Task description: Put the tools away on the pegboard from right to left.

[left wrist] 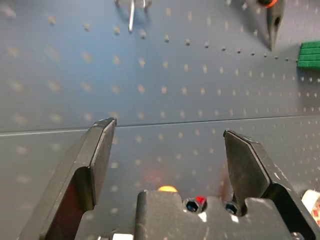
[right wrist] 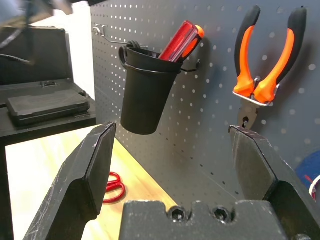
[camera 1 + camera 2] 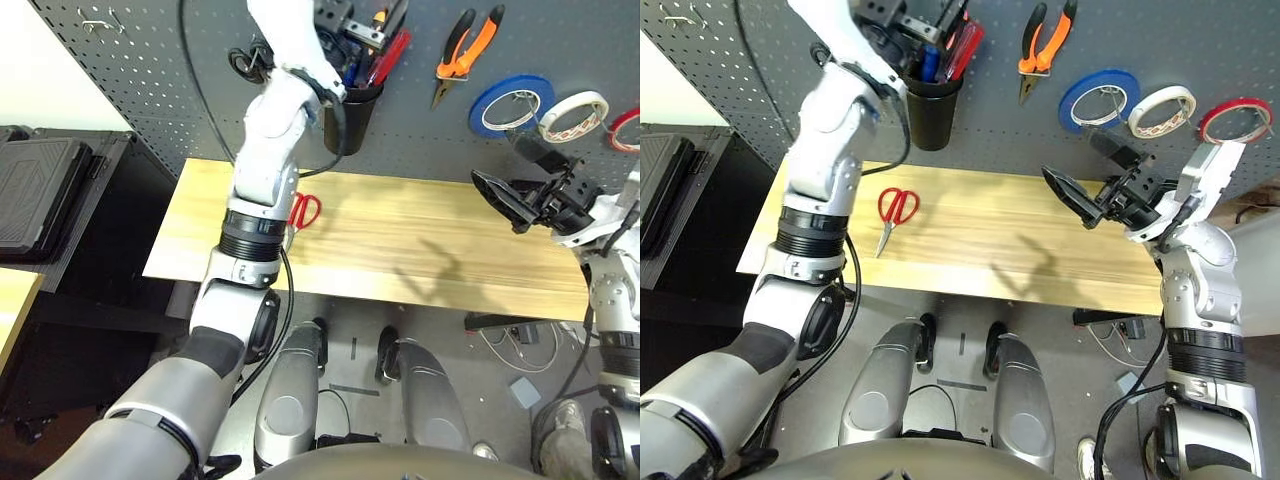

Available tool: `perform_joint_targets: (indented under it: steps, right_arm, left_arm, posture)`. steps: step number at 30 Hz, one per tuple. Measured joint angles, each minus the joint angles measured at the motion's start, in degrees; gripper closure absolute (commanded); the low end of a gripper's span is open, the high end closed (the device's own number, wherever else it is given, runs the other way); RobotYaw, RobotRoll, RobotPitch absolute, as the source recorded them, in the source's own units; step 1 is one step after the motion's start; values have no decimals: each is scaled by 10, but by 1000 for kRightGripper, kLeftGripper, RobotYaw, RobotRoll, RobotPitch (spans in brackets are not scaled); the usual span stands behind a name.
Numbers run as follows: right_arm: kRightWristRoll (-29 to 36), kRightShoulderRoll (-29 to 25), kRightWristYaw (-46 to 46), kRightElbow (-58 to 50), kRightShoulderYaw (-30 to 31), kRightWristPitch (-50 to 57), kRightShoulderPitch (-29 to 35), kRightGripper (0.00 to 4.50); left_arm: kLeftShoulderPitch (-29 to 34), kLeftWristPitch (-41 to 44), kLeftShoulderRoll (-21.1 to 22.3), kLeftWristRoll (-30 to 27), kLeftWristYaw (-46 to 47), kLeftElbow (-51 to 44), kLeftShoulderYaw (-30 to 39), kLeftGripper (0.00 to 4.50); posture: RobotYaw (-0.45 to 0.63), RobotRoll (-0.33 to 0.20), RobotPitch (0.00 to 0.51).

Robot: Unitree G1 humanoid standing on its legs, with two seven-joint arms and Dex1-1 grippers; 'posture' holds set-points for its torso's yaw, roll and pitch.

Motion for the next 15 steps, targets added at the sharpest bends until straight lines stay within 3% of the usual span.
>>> perform_joint_targets:
  steps: [7,15]
  right_arm:
    - [-83,-27,-43,-4,80,86,20,0]
    - [-179,-24,-87,-1,179,151,14,0]
  left_arm:
    - [171,141,58,-13,-31,-163,-46,20]
    - [276,156,64,31,-4,-149,-81,20]
  posture:
    - [249,0,264]
    - [262,0,280]
